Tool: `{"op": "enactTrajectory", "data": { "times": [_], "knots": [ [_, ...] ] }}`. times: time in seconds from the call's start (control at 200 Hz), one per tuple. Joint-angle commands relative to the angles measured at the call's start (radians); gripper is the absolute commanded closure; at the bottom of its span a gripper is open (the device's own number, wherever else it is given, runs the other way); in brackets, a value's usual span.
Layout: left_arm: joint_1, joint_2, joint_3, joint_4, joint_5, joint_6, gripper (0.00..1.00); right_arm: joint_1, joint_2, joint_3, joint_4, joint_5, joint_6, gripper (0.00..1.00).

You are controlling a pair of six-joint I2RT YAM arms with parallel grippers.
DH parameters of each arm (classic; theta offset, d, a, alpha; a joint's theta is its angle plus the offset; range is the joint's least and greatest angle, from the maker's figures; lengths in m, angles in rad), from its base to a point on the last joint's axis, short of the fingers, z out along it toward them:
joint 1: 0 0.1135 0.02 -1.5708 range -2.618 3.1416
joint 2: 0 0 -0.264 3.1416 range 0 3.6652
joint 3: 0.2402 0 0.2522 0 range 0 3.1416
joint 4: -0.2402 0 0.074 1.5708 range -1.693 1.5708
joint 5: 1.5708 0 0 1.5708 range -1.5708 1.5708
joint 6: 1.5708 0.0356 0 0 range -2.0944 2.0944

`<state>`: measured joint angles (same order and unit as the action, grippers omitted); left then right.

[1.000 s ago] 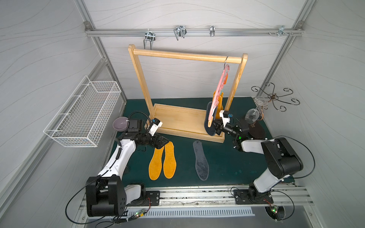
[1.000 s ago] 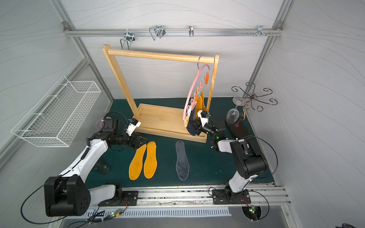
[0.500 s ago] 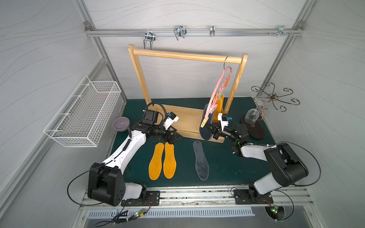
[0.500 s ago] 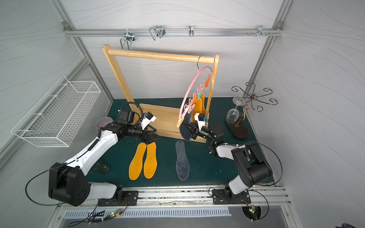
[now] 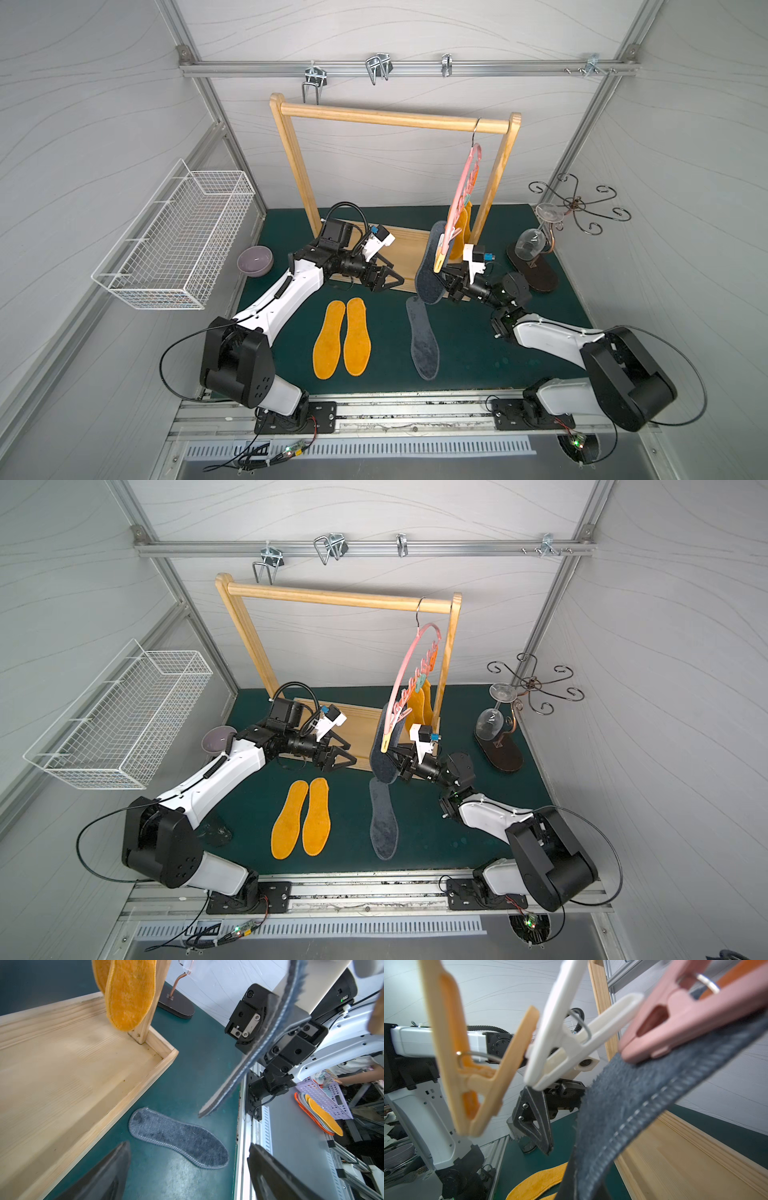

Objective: Take the shoe insoles off the hanger
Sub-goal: Remove the insole from the hanger.

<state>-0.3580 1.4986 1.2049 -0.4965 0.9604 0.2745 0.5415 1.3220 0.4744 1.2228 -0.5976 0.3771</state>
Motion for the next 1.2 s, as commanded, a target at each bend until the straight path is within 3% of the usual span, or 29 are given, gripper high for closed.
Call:
{"op": "enactTrajectory", "data": {
  "times": [0.0, 0.395, 0.88, 1.0, 1.05, 1.07, 1.195],
  "knots": [
    [-0.039, 0.021, 0.045, 0.057, 0.063, -0.040, 0.09, 0.013, -0.043, 0.000, -0.037, 0.041, -0.003, 0.96],
    [-0.118, 0.063, 0.030, 0.112, 0.101, -0.084, 0.18, 0.048, -0.039, 0.018, -0.057, 0.067, 0.024, 0.96],
    [-0.122, 0.118, 0.089, 0.058, 0.115, -0.030, 0.76, 0.072, 0.015, 0.040, 0.004, 0.075, 0.067, 0.96],
    [-0.121, 0.117, 0.088, 0.050, 0.127, -0.021, 0.81, 0.072, 0.022, 0.042, 0.008, 0.077, 0.070, 0.95],
    [-0.122, 0.115, 0.085, 0.042, 0.133, -0.007, 0.89, 0.073, 0.027, 0.048, 0.010, 0.070, 0.078, 0.95],
    [-0.122, 0.115, 0.085, 0.039, 0.134, -0.002, 1.00, 0.073, 0.029, 0.049, 0.011, 0.069, 0.081, 0.95],
    [-0.122, 0.114, 0.083, 0.006, 0.137, 0.023, 1.00, 0.072, 0.034, 0.036, 0.027, 0.114, 0.106, 0.86]
  ]
}}
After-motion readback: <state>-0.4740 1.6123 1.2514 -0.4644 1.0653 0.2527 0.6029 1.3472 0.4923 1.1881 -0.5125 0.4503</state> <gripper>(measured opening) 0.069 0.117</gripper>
